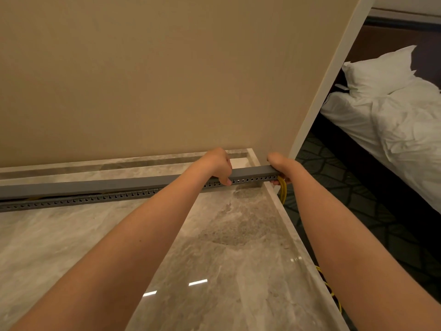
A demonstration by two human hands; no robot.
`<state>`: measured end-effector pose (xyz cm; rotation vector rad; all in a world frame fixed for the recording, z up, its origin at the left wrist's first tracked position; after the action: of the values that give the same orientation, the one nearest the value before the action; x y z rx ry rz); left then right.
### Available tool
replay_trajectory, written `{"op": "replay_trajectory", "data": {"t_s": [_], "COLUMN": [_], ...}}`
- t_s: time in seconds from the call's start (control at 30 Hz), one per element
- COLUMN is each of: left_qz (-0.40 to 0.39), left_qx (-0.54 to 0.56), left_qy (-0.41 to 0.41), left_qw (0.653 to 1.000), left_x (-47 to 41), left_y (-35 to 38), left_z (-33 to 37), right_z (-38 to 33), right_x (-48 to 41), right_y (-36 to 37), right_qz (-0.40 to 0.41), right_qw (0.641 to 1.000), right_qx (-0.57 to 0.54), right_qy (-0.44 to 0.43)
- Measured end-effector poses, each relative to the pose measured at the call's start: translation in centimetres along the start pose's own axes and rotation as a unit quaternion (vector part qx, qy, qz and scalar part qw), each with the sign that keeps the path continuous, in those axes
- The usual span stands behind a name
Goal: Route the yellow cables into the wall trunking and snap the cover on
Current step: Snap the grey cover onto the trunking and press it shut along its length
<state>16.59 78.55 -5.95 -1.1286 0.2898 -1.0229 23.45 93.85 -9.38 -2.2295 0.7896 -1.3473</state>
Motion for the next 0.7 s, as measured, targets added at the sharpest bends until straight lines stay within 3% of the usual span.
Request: {"op": "replay_trajectory", "data": {"t_s": [0.43, 0.7], "left_qz": [-0.007, -0.027], "left_qx": [-0.017, 0.0], "left_qy": [0.02, 0.011], "left_qw": [1.0, 1.0], "left_x": [-0.7, -0.6], "left_y": [-0.1, 0.3], "left_z": [-0.3, -1.0], "right_z": [-0.1, -0.2], "right_x": [-0.6, -0.7], "right_y": [0.9, 0.2], "right_qz": [-0.001, 0.111], "right_qw": [0.999, 0.99], "right_qx": [0.039, 0.073], "right_qy": [-0.031, -0.052]}}
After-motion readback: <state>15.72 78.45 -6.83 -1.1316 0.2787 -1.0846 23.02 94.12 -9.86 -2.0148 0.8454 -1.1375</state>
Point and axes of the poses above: each hand's wrist, its own x-axis away from the middle knuckle, its own y-axis out of the palm, z = x × y, the point moved 5 cm from there along -x, towards the middle knuckle, and after that the axes turned 12 degrees about y, right-handed, at the moved point
